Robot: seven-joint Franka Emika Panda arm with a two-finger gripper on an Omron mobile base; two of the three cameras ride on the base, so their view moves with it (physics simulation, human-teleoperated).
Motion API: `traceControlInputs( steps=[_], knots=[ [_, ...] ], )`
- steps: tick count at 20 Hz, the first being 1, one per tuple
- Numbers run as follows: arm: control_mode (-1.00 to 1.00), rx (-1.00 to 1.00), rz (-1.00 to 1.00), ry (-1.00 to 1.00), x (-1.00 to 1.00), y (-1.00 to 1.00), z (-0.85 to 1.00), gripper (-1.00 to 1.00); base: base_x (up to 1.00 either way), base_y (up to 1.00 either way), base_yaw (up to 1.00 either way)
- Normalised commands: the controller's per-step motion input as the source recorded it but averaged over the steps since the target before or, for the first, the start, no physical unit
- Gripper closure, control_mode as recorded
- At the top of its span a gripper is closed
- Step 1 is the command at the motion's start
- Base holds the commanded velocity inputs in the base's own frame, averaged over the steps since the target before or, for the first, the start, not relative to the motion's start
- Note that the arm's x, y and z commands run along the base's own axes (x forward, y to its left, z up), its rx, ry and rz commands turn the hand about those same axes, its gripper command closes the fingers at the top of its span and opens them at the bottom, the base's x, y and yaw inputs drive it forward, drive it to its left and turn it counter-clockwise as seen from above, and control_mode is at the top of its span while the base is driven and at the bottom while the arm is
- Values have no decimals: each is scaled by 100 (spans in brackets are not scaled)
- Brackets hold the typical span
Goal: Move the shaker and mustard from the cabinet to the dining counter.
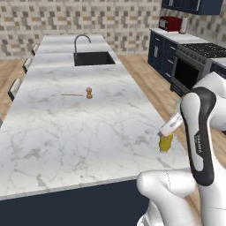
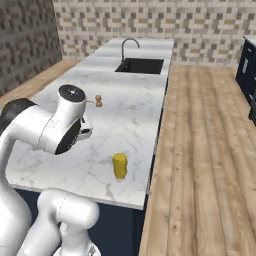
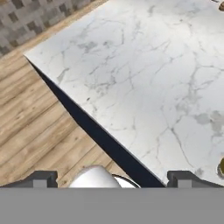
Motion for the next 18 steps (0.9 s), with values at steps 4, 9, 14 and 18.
traceControlInputs(
  steps=[4,9,14,18],
  knots=[
    [-100,-8,-4,14,20,36,-3,-100,0,0,0],
    [-100,0,-1,0,1,0,0,-100,0,0,0],
    [-100,0,-20,-3,-3,0,0,-100,0,0,0],
    [-100,0,-39,0,-3,0,0,-100,0,0,0]
  ],
)
